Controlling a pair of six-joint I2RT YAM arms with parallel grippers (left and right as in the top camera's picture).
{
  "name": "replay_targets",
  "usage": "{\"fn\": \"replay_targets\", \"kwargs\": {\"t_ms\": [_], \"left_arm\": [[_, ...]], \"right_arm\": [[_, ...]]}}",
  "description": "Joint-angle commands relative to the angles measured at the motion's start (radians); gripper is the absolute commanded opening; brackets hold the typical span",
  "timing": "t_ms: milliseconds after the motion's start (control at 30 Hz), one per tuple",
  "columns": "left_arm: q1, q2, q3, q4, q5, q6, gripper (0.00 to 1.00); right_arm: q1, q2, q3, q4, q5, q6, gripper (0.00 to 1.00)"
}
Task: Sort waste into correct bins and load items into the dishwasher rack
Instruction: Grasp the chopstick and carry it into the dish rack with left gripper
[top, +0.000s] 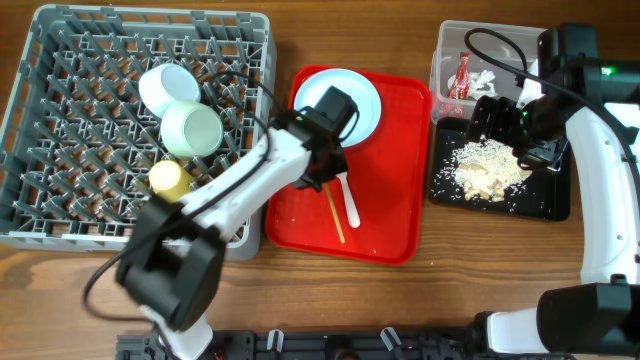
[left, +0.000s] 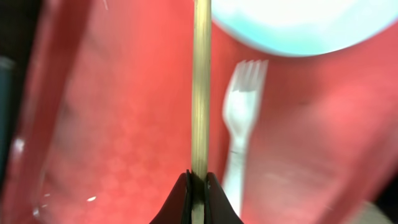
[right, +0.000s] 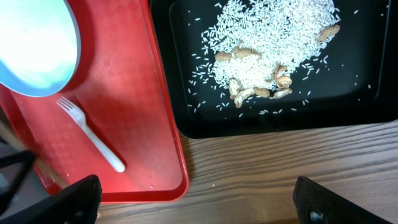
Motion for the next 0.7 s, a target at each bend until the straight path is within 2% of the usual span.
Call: {"fn": "replay_targets", "kwargs": {"t_ms": [0, 233, 367, 467, 667], "left_arm": [[0.048, -0.142, 0.029, -0.002, -0.063, 0.141, 0.04], [0.195, -0.304, 0.029, -0.016, -0.067, 0.634, 0.04], [0.291, -0.332, 0.029, -0.015, -0.058, 0.830, 0.04], [0.349, -0.311, 0.029, -0.016, -0.055, 0.911, 0.04], [0.398, -0.237, 0.028, -0.012, -0.055, 0.912, 0.04]], "right_arm": [[0.000, -0.011, 0.017, -0.002, 0.011, 0.000, 1.00], [0.000, -0.011, 0.017, -0.002, 0.011, 0.000, 1.00], [0.000, -0.011, 0.017, -0.002, 0.011, 0.000, 1.00], [0.000, -0.011, 0.017, -0.002, 0.011, 0.000, 1.00], [0.000, -0.011, 0.017, -0.003, 0.011, 0.000, 1.00]]}}
